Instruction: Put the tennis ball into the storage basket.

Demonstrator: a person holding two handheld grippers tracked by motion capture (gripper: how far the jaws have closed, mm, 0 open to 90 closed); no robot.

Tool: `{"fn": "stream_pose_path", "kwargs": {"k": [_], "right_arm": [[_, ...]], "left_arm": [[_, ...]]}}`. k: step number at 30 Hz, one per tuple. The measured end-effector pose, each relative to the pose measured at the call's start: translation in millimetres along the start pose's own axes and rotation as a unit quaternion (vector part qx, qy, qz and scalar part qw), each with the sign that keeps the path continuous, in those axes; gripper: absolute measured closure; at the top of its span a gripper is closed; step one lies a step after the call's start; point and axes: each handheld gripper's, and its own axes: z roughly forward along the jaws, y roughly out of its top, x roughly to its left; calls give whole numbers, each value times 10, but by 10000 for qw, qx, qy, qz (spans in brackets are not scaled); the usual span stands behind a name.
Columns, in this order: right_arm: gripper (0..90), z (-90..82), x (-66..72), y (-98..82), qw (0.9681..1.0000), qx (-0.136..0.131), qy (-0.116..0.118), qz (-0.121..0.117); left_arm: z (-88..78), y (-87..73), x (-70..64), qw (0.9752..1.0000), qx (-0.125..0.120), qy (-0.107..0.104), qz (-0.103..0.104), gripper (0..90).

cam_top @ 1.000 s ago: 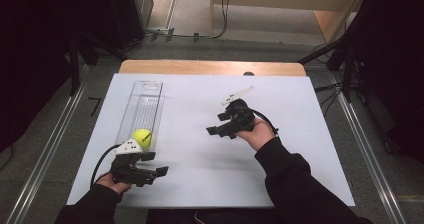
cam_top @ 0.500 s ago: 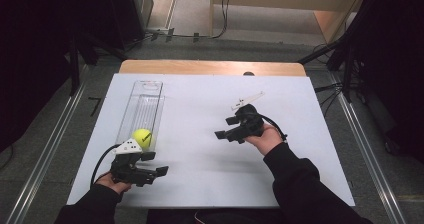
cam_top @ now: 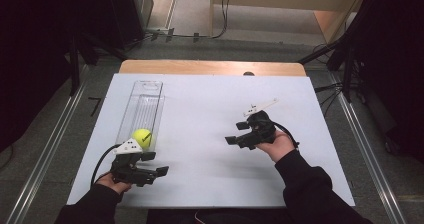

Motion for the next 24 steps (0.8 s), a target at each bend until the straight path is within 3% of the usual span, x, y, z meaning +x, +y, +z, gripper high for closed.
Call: {"fn": "stream_pose_path", "kwargs": {"k": [24], "right_arm": [[218,-290,-3,-360,9997,-63,-116,188]], "left_arm": [[-1,3,1,10000,24,12,1,234]]}}
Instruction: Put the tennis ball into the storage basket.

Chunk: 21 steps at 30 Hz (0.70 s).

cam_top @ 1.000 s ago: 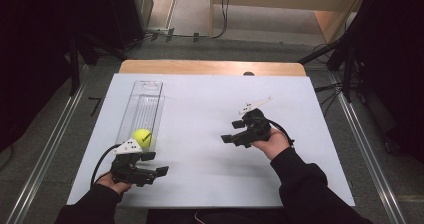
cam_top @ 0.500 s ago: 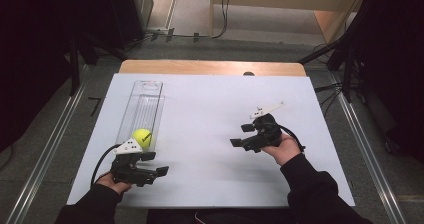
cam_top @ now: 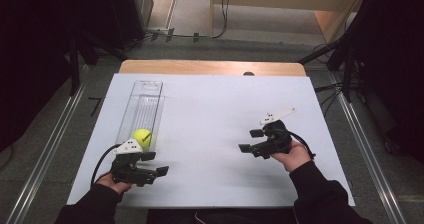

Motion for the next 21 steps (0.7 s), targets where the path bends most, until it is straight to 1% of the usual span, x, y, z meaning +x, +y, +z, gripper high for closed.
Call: {"fn": "stream_pose_path", "kwargs": {"k": [3,7,12,14,16,21], "right_arm": [[218,-24,-10,-39,10000,3,-8,25],[218,-81,-25,-102,9999,-79,-42,66],[217,-125,-42,-207,9999,-86,-80,120],[216,-146,-48,-252,9997,-88,-42,220],[216,-169,-47,-293,9996,-85,-49,263],[214,-218,-40,-376,9995,-85,-90,280]], "left_arm": [[0,1,-2,10000,1,-1,4,234],[-1,2,-1,10000,5,-2,1,234],[-3,2,2,10000,6,-10,0,234],[-2,2,2,10000,7,-9,-8,234],[2,3,-1,10000,5,0,-10,234],[6,4,-3,10000,-8,-1,-16,234]]}}
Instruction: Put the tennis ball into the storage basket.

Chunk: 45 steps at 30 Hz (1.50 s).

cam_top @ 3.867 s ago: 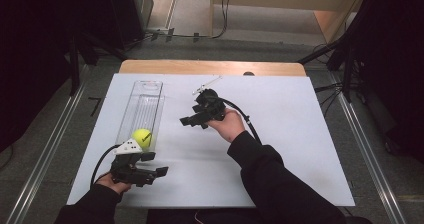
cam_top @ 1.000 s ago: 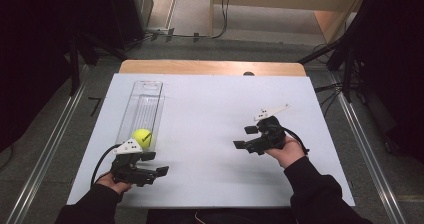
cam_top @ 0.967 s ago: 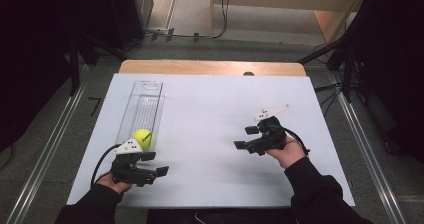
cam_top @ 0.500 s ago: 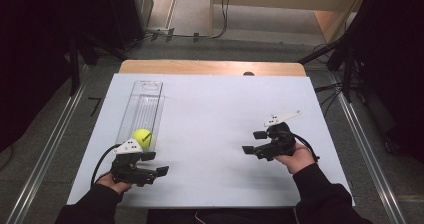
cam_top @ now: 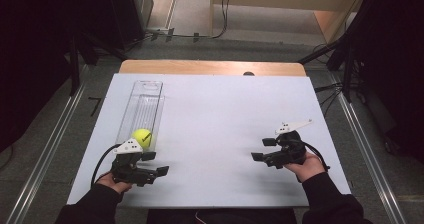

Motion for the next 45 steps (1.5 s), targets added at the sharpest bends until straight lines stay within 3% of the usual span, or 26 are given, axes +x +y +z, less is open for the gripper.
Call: {"fn": "stream_pose_path", "kwargs": {"k": [25,45], "right_arm": [[208,-161,-73,-279,9998,-72,-177,80],[207,-172,-92,-276,9998,-113,-151,112]], "left_arm": [[4,2,5,10000,-2,-17,-13,234],[2,5,5,10000,5,-21,-16,234]]}}
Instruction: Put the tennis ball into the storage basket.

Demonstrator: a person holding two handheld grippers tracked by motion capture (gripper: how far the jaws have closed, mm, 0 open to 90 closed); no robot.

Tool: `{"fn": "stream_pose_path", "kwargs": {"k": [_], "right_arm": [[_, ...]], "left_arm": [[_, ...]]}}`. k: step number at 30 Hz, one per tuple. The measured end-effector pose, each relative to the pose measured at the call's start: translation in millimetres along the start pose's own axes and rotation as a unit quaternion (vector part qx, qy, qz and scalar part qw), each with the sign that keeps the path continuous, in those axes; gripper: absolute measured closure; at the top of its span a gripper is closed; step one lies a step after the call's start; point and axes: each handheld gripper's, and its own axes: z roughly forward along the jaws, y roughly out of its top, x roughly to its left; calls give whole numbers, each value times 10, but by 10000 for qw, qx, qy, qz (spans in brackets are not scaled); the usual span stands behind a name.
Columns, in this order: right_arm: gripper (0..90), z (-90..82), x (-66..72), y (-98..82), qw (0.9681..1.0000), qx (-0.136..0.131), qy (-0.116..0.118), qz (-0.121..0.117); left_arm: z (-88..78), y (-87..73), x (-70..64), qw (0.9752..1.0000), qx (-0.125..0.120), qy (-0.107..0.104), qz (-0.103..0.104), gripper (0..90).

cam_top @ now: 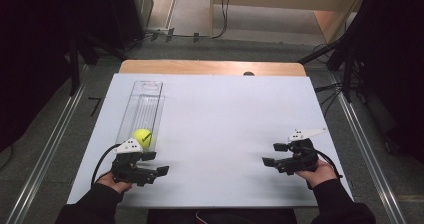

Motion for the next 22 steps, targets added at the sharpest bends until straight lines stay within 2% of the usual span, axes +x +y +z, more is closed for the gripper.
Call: {"fn": "stream_pose_path", "kwargs": {"k": [19,22], "right_arm": [[207,8,11,2,10000,20,-2,-65],[207,7,11,1,10000,25,-3,-62]], "left_arm": [[1,-2,-1,10000,-2,-20,10,234],[3,0,-2,10000,-26,-57,-56,234]]}}
